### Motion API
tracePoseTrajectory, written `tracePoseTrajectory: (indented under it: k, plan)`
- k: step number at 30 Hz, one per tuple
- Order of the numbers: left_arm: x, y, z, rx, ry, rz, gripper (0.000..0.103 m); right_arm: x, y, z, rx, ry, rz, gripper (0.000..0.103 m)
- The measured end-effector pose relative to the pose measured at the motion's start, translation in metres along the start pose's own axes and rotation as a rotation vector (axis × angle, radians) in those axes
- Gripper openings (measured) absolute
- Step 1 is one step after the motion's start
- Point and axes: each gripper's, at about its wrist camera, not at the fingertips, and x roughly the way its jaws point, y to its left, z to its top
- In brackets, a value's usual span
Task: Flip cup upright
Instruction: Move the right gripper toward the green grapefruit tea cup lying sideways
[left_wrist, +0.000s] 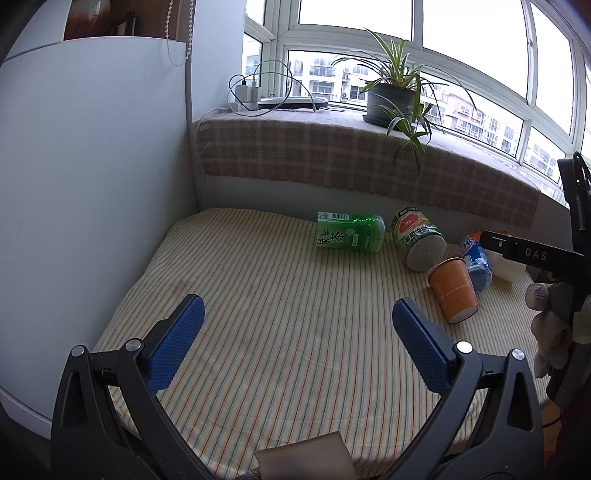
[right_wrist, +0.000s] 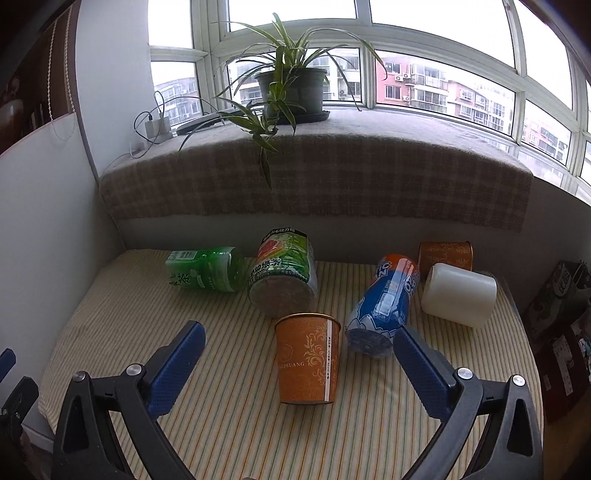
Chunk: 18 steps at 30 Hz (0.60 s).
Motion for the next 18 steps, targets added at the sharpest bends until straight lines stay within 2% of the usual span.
tracePoseTrajectory:
  k: [10,18]
  plan:
    - [0.003,0.037,-0.012,-0.044,0.039,0.053,0.103,0.083,-0.003,0.047,0.052,0.173,0.085,0.103]
    - [0.002,0.068,-0.024,-0.084,0.066,0.114,0.103,0.143,-0.015,0.065,0.152,0.314,0.099,0.103]
